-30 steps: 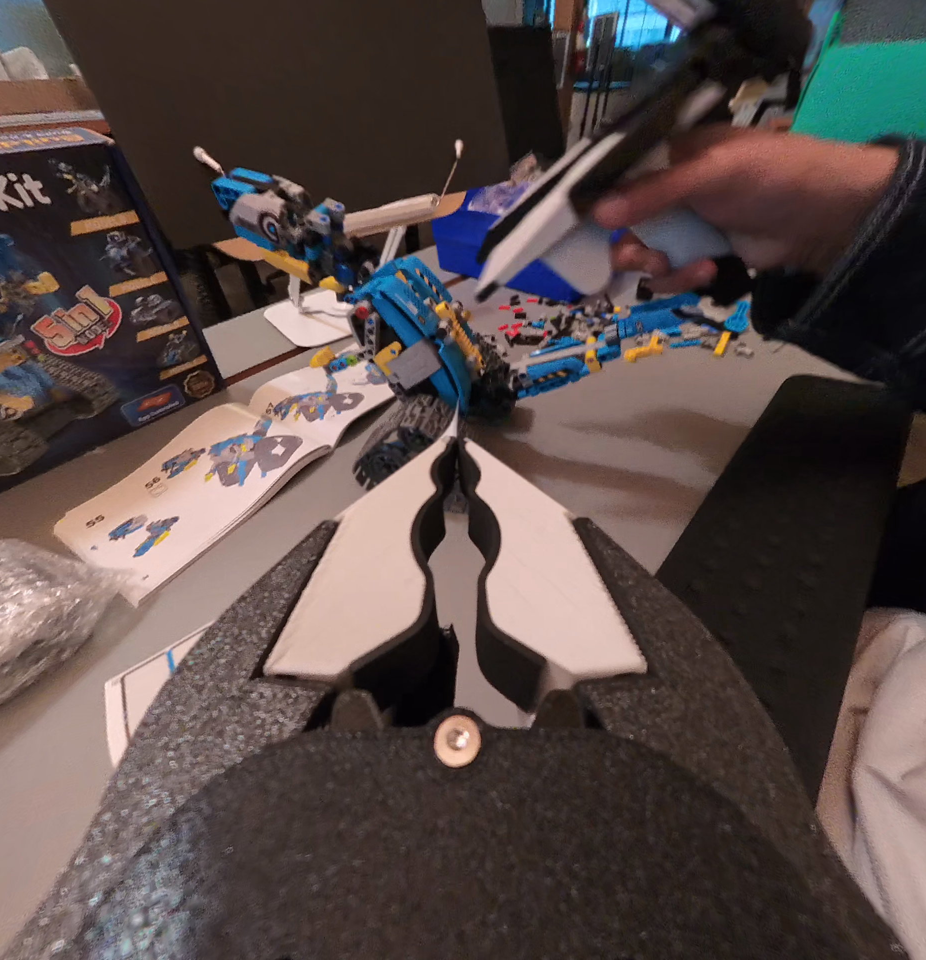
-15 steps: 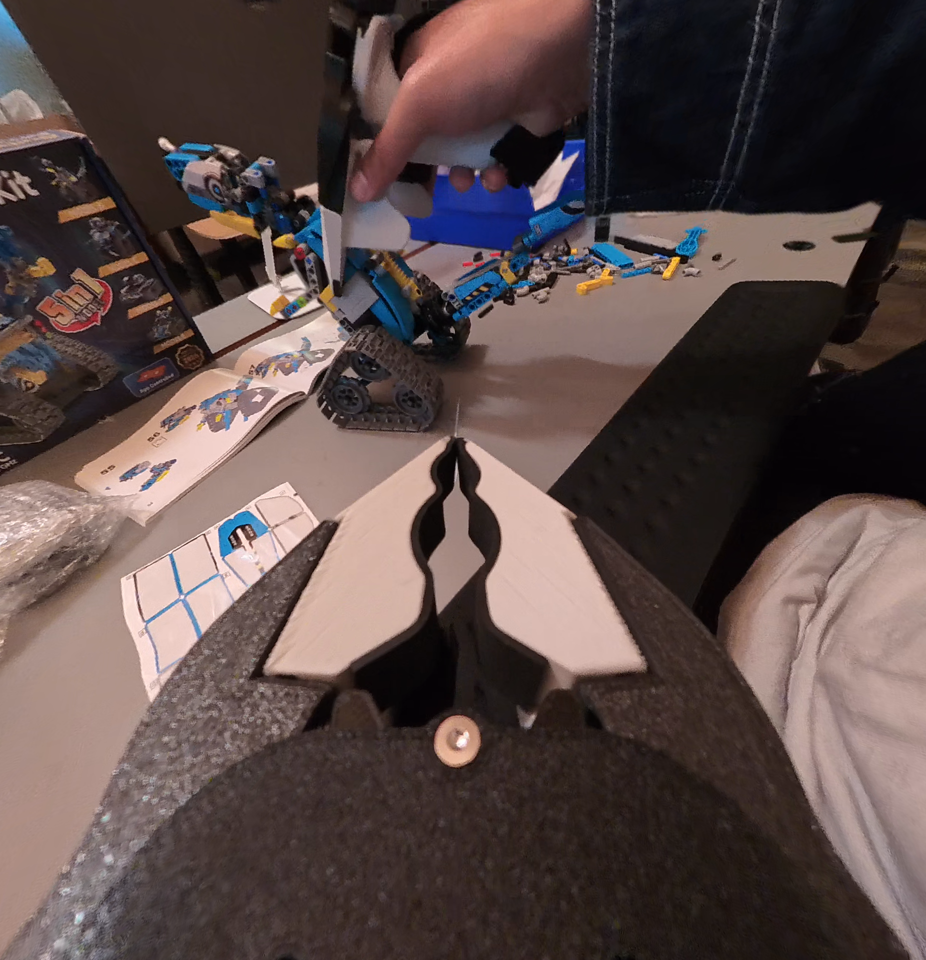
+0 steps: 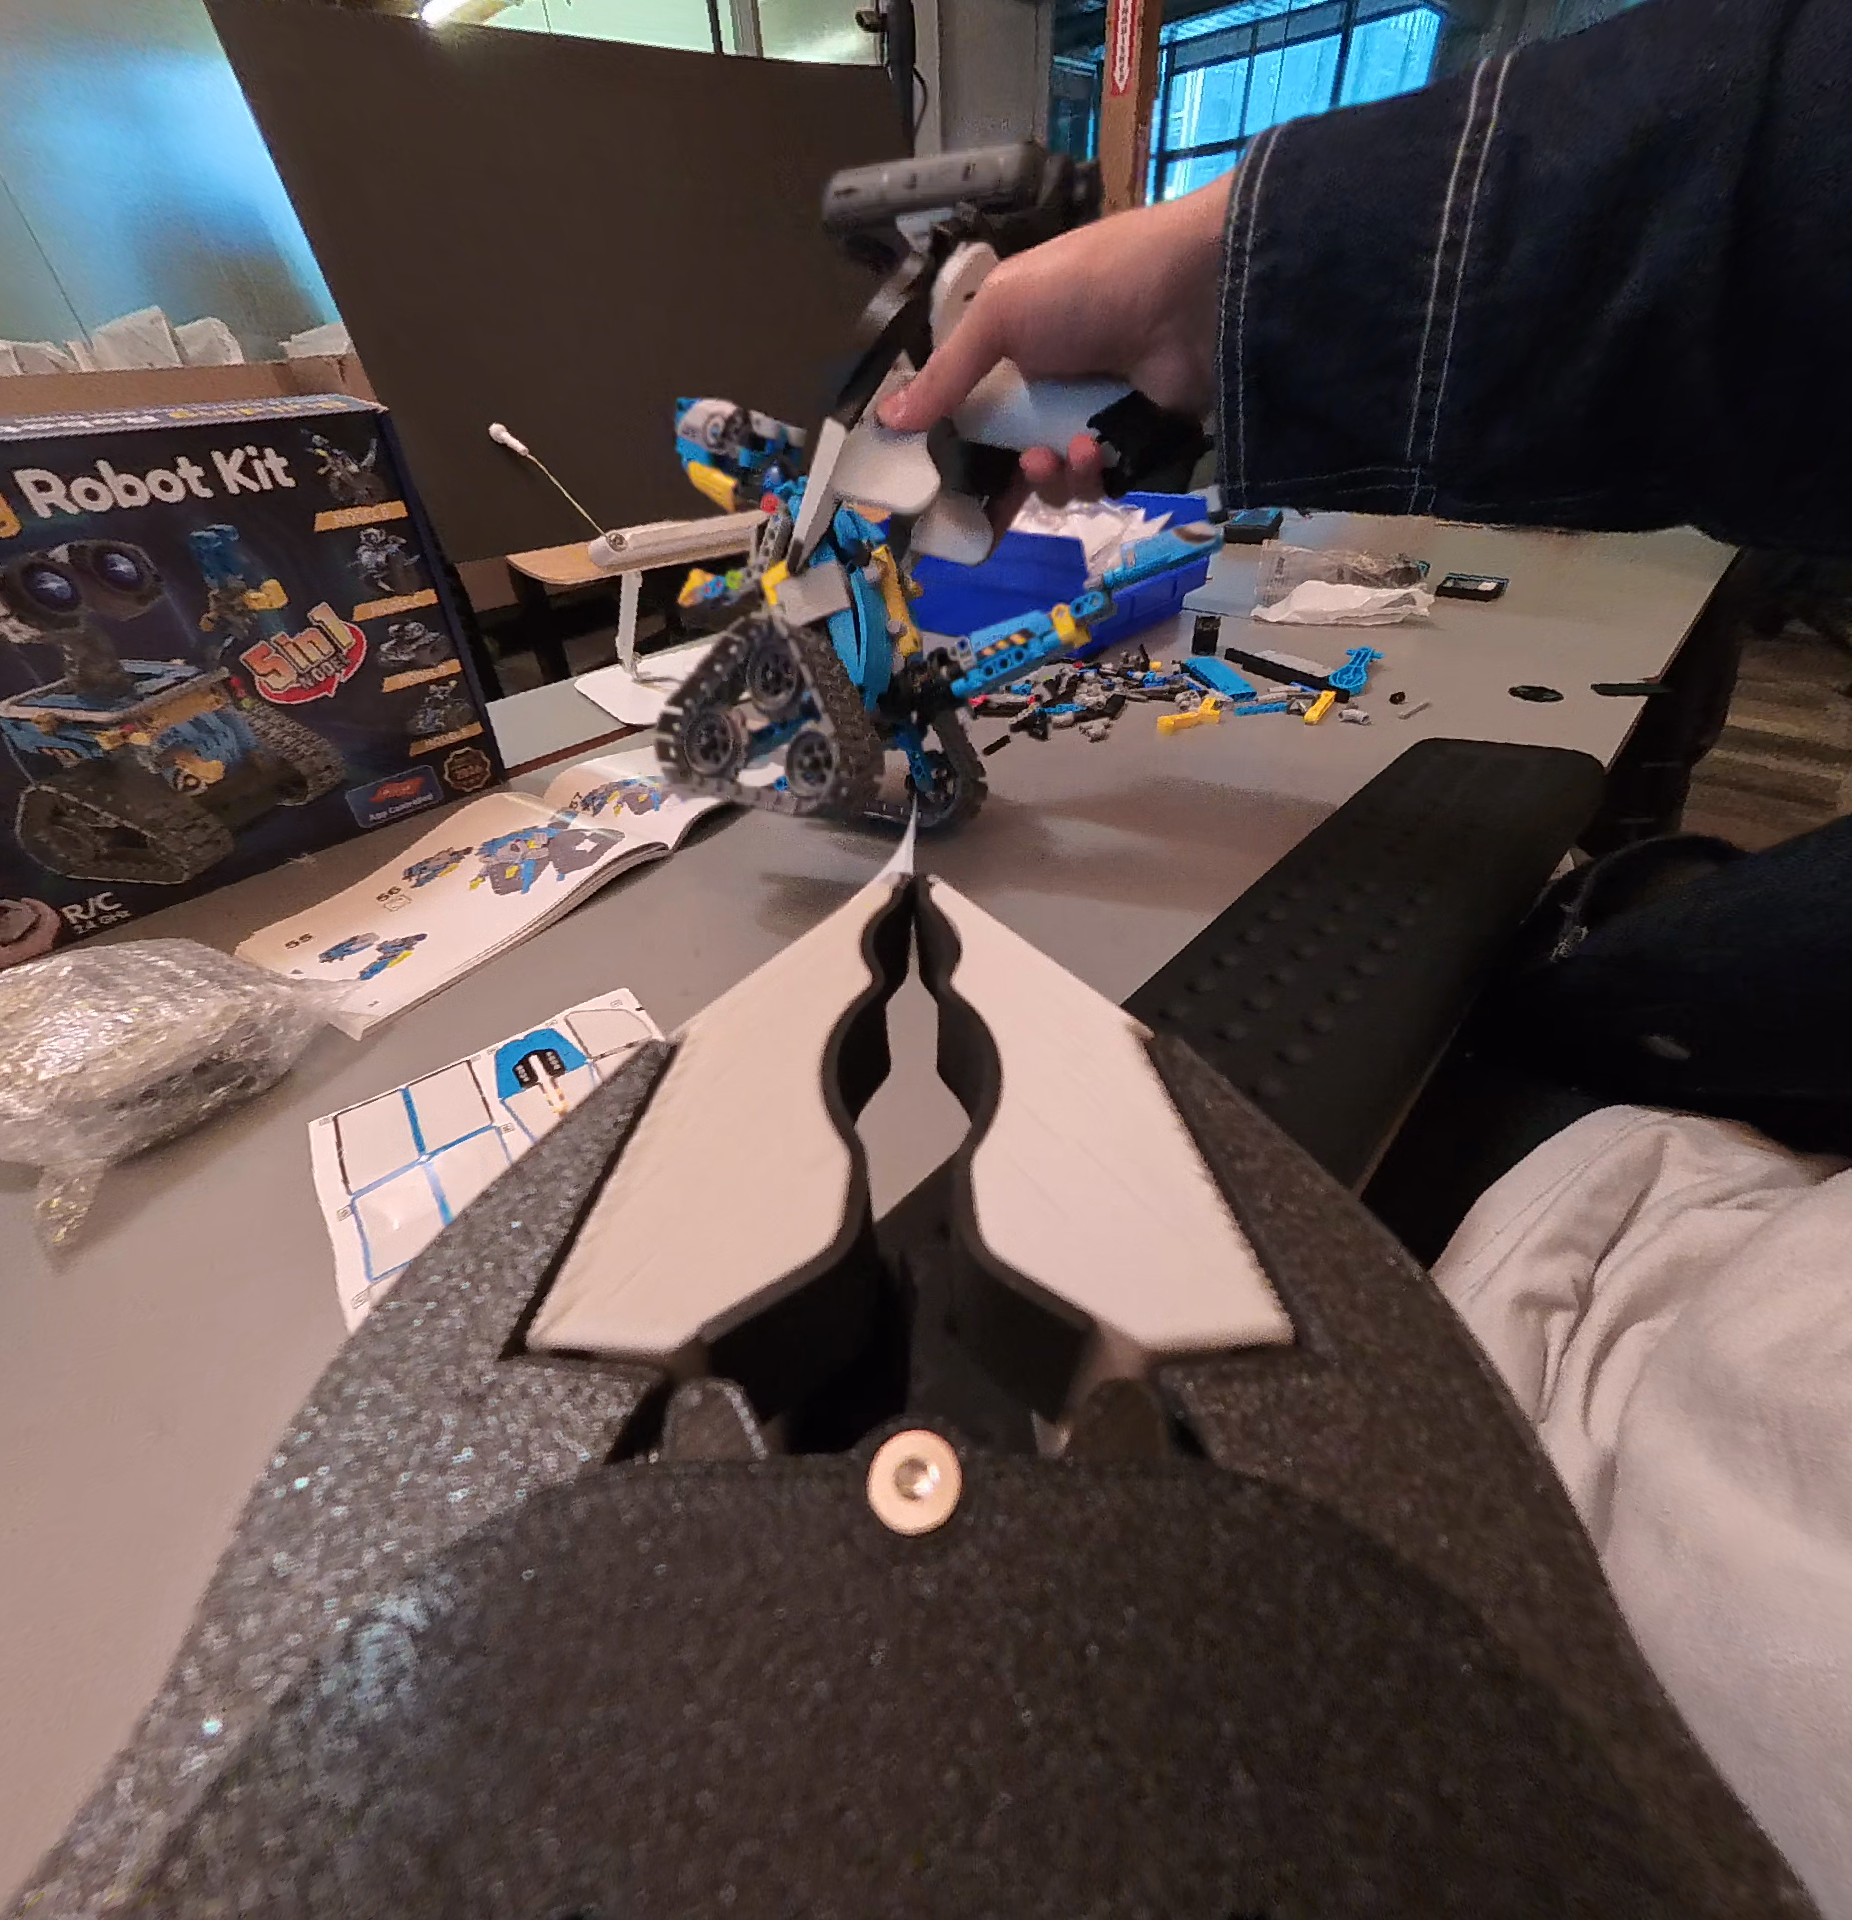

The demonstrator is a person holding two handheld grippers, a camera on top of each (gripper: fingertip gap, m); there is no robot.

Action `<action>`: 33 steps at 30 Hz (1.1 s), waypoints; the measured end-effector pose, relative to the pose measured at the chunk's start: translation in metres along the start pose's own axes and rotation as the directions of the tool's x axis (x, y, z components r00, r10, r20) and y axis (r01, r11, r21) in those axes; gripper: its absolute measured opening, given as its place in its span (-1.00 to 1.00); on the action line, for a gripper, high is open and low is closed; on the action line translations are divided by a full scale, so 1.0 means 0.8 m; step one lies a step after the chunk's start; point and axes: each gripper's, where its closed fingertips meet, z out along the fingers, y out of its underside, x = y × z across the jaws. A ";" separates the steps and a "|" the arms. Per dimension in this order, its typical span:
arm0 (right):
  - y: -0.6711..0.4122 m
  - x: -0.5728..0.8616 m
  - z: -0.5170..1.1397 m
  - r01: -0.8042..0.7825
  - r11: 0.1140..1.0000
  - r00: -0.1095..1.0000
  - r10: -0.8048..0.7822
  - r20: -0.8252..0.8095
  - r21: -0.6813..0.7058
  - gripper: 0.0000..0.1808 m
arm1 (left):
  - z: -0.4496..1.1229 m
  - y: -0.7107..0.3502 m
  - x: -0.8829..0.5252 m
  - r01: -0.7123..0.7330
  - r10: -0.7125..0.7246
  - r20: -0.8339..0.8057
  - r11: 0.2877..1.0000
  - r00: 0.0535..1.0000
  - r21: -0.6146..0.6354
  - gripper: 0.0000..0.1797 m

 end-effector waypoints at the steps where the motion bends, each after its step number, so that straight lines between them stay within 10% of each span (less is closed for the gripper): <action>1: 0.001 0.006 -0.005 -0.041 0.999 0.998 0.040 0.049 0.010 -0.19 | 0.002 0.001 0.002 -0.004 0.004 -0.004 1.000 1.000 -0.005 -1.00; 15: 0.066 0.015 0.016 -0.602 0.798 0.602 0.433 0.671 0.024 -0.19 | 0.036 0.022 0.036 -0.099 0.089 -0.087 0.988 0.992 -0.117 -1.00; 22: 0.078 -0.047 0.070 -0.567 0.822 0.531 0.408 0.742 -0.046 -0.19 | 0.037 0.011 0.018 -0.166 0.129 -0.177 0.963 0.976 -0.213 -1.00; 33: 0.125 -0.036 0.087 -0.238 0.968 0.765 0.240 0.598 -0.084 0.03 | 0.060 -0.013 -0.009 -0.392 0.311 -0.267 0.853 0.912 -0.344 -1.00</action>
